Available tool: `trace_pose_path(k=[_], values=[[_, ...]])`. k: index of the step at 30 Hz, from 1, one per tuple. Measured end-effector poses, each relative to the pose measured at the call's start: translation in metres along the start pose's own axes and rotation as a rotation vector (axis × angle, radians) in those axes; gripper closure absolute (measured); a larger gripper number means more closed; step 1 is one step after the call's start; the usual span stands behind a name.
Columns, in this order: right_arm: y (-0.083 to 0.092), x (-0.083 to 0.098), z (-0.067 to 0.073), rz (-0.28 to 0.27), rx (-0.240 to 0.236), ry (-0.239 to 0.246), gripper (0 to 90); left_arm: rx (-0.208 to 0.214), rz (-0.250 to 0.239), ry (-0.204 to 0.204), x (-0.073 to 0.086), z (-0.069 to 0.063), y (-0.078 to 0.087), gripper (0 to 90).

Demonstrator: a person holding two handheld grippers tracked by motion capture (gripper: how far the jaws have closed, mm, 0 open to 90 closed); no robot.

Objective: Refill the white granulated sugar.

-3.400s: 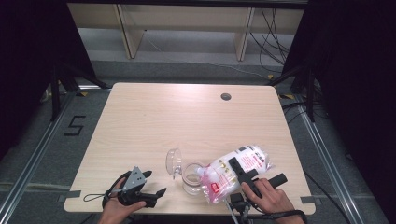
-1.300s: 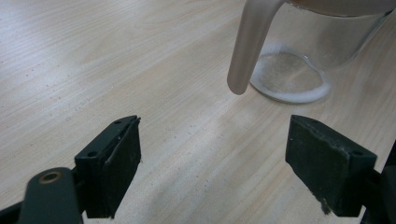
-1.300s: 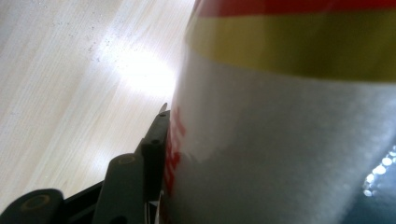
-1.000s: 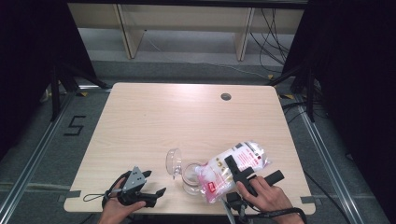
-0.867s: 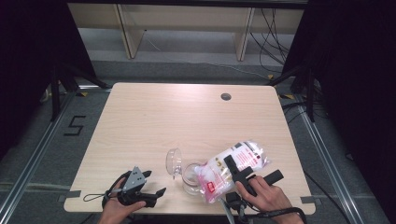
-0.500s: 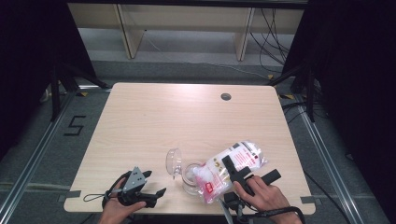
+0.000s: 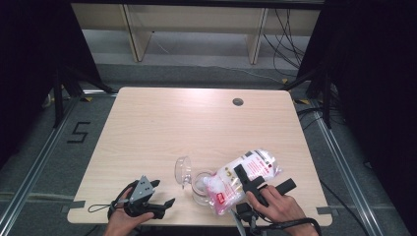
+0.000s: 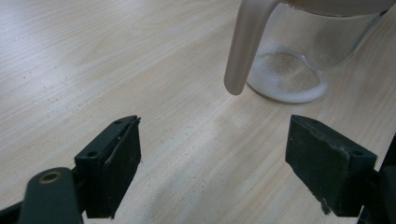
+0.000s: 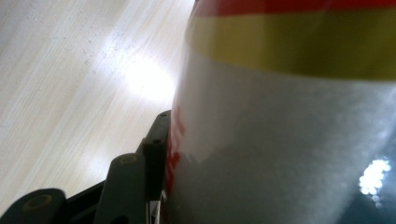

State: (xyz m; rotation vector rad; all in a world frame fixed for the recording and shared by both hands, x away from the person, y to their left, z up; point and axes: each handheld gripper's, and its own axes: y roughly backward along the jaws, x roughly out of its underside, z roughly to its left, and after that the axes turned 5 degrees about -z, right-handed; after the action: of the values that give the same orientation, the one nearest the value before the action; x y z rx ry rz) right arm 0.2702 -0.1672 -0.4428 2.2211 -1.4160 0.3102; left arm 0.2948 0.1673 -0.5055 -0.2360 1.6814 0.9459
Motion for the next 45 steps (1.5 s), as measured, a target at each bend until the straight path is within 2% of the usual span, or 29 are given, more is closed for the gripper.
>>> trace_pose_path(k=[2, 3, 4, 7, 8, 11, 12, 16, 17, 18, 19, 20, 22, 24, 25, 26, 28, 29, 30, 33, 35, 37, 38, 43, 44, 45], values=[[-0.0002, -0.0004, 0.0019, -0.006, 0.011, -0.042, 51.9, -0.001, -0.001, -0.001, 0.0000, 0.0002, 0.0001, 17.8], [0.0003, -0.0002, 0.0018, -0.007, 0.012, -0.045, 51.9, -0.002, -0.001, -0.001, 0.0000, 0.0002, 0.0002, 17.8], [0.0016, 0.0008, -0.0005, -0.002, 0.005, -0.008, 51.9, 0.001, -0.005, 0.001, 0.0001, 0.0002, -0.0002, 17.8], [0.0022, 0.0010, -0.0019, 0.001, 0.003, -0.008, 51.9, 0.001, -0.007, 0.002, 0.0001, 0.0001, -0.0004, 17.8], [0.0011, 0.0010, -0.0011, -0.017, 0.011, -0.019, 51.9, 0.000, 0.000, -0.001, 0.0000, 0.0002, 0.0001, 17.8], [0.0017, 0.0013, 0.0004, 0.002, 0.009, -0.040, 52.0, 0.002, -0.006, -0.003, 0.0000, 0.0003, -0.0001, 17.8], [0.0025, 0.0023, -0.0019, 0.010, -0.001, -0.007, 52.0, 0.002, -0.007, 0.002, 0.0001, 0.0001, -0.0003, 17.8], [0.0030, 0.0032, -0.0017, 0.012, 0.001, -0.004, 52.1, -0.001, -0.002, -0.001, 0.0000, 0.0003, 0.0001, 17.8], [0.0022, 0.0031, -0.0003, 0.005, 0.010, -0.027, 52.1, 0.000, -0.001, -0.001, 0.0000, 0.0002, 0.0001, 17.8], [0.0024, 0.0033, -0.0003, 0.005, 0.010, -0.028, 52.1, 0.002, -0.006, 0.002, 0.0002, -0.0001, -0.0003, 17.8], [0.0027, 0.0035, -0.0003, 0.006, 0.012, -0.026, 52.1, 0.002, -0.004, -0.008, 0.0000, 0.0003, 0.0001, 17.8], [0.0038, 0.0041, -0.0025, 0.014, 0.001, -0.003, 52.2, 0.003, -0.006, -0.025, -0.0004, 0.0014, 0.0000, 17.8], [0.0038, 0.0046, -0.0029, 0.012, 0.007, 0.002, 52.2, 0.003, -0.007, -0.024, -0.0003, 0.0014, -0.0001, 17.8], [0.0045, 0.0049, -0.0023, 0.013, 0.004, -0.013, 52.2, 0.001, -0.002, -0.027, -0.0004, 0.0015, 0.0003, 18.1], [0.0042, 0.0046, -0.0007, 0.011, 0.009, -0.041, 52.3, -0.002, -0.001, -0.003, 0.0001, 0.0001, 0.0000, 18.1], [0.0042, 0.0049, -0.0013, 0.008, 0.013, -0.022, 52.3, -0.001, 0.000, -0.004, 0.0000, 0.0002, -0.0001, 18.1], [0.0040, 0.0048, -0.0007, 0.007, 0.014, -0.028, 52.3, 0.000, -0.003, -0.013, -0.0002, 0.0002, -0.0002, 18.1], [0.0039, 0.0048, -0.0007, 0.005, 0.014, -0.026, 52.3, 0.001, -0.004, -0.034, -0.0006, 0.0016, -0.0002, 18.1], [0.0047, 0.0050, -0.0024, 0.010, 0.002, 0.001, 52.3, -0.001, 0.001, -0.037, -0.0008, 0.0017, 0.0004, 18.1], [0.0042, 0.0044, -0.0022, 0.007, 0.006, -0.004, 52.4, 0.001, -0.002, -0.026, -0.0005, 0.0014, 0.0003, 18.1], [0.0036, 0.0036, -0.0009, -0.002, 0.015, -0.033, 52.5, 0.003, -0.006, -0.026, -0.0004, 0.0014, -0.0001, 18.1], [0.0043, 0.0035, -0.0020, 0.002, 0.007, -0.027, 52.5, 0.001, -0.005, -0.034, -0.0005, 0.0016, -0.0001, 18.2], [0.0048, 0.0038, -0.0037, 0.005, 0.001, -0.006, 52.6, 0.000, -0.001, -0.037, -0.0007, 0.0018, 0.0002, 18.2], [0.0057, 0.0045, -0.0048, 0.019, -0.003, 0.019, 52.7, 0.000, -0.007, -0.021, 0.0002, 0.0009, -0.0010, 18.1], [0.0060, 0.0052, -0.0052, 0.021, -0.005, 0.020, 52.7, -0.002, -0.005, 0.001, 0.0007, -0.0004, -0.0011, 18.1], [0.0065, 0.0055, -0.0052, 0.023, -0.007, 0.019, 52.7, -0.002, -0.006, -0.001, 0.0005, -0.0004, -0.0011, 18.1]])
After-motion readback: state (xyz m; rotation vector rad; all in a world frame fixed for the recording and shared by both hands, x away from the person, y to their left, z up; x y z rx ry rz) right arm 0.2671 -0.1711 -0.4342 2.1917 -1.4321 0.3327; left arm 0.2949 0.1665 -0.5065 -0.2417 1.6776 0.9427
